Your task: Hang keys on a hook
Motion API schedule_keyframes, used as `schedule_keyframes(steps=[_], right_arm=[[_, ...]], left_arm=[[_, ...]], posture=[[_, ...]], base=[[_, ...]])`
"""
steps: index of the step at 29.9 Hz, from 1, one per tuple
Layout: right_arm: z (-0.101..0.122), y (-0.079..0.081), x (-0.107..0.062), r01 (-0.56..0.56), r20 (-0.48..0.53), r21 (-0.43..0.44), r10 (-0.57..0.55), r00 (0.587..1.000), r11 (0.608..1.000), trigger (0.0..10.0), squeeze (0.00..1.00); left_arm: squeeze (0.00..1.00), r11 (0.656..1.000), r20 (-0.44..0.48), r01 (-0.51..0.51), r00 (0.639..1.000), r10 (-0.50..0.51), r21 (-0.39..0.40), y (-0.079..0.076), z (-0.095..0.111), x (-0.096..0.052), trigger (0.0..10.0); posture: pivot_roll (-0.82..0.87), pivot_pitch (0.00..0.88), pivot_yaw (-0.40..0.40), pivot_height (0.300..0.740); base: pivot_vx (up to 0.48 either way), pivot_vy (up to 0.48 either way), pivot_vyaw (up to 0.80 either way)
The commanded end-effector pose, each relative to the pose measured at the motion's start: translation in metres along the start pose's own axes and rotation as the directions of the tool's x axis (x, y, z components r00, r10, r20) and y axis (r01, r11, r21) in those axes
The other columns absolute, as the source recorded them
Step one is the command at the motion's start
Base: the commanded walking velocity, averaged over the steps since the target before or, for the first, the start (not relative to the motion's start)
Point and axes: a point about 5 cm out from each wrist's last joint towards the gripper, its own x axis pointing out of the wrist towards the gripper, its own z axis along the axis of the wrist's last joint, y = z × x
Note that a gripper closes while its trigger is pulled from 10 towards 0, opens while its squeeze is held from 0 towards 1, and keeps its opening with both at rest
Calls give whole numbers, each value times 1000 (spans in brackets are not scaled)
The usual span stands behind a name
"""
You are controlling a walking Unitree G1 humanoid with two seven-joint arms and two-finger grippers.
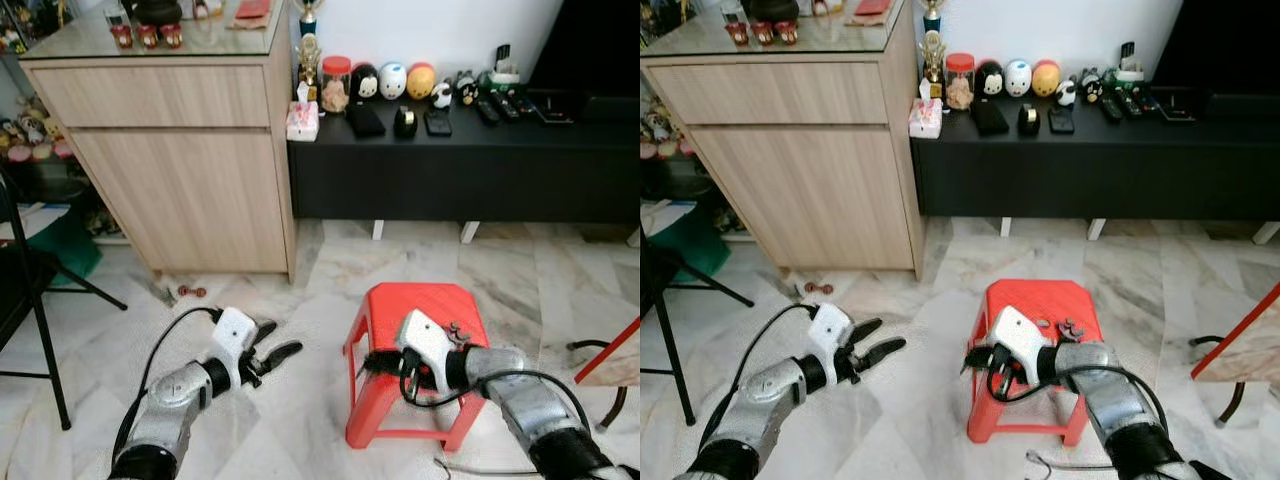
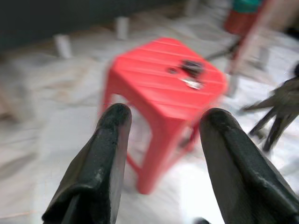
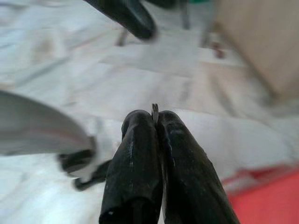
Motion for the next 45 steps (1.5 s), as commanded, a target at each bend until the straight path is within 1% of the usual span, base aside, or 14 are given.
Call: schedule_keyframes(steps=[1,14,18,19,21,23,31,32,33,34,35,36,37,45], right_arm=[[4,1,-1,-21,9,-12,22,1000,1000,10000,0],[16,-12,4,-9,13,-20,9,1000,1000,10000,0],[20,-15,5,-18,15,-31,18,1000,999,10000,0],[23,-17,5,-23,22,-39,24,999,999,10000,0],[25,-17,4,-29,27,-43,30,999,999,10000,0],[27,-18,3,-34,33,-45,35,999,998,10000,0],[32,-17,0,-76,44,-63,79,996,995,10000,0],[33,-18,0,-79,45,-64,82,996,995,10000,0],[33,-18,0,-82,46,-63,85,995,995,10000,0],[33,-18,0,-86,45,-65,89,995,994,10000,0],[33,-18,0,-88,44,-67,91,995,994,10000,0],[33,-19,0,-92,44,-68,95,995,993,10000,0],[34,-19,0,-92,45,-69,96,994,993,10000,0],[41,-24,-8,-93,57,-90,99,993,992,10000,0]], left_arm=[[0,996,-31,87,996,-88,-17,-8,1,-1,10000],[0,974,-54,203,977,-209,-100,-23,2,-2,10000],[0,979,-42,185,981,-189,-91,-21,9,0,10000],[0,981,-57,180,981,-185,-77,-21,7,2,0],[0,983,-67,174,982,-178,-67,-21,5,3,0],[0,986,-82,156,984,-160,-54,-21,4,4,10000],[0,984,-93,164,981,-171,-75,-25,3,8,10000],[0,983,-83,170,981,-176,-75,-26,5,10,2157],[0,982,-79,172,981,-177,-74,-27,5,11,2157],[0,983,-73,170,982,-175,-75,-27,6,12,0],[0,983,-70,168,982,-173,-75,-27,7,12,0],[0,985,-69,162,984,-166,-68,-27,8,14,6510],[0,985,-71,160,984,-165,-65,-27,8,14,10000],[0,984,-13,165,986,-166,-61,-29,18,17,10000]], posture=[[94,70,-28,740],[102,69,-39,740],[104,67,-41,740],[103,66,-41,740],[101,65,-42,740],[100,65,-42,740],[102,64,-46,740],[103,65,-47,740],[103,65,-47,740],[103,64,-47,740],[103,64,-47,740],[103,65,-47,740],[104,64,-48,740],[101,65,-48,740]], base=[[0,0,0],[0,0,0],[0,0,0],[0,0,0],[0,0,0],[0,0,0],[0,0,0],[0,0,0],[0,0,0],[0,0,0],[0,0,0],[0,0,0],[0,0,0],[0,0,0]])
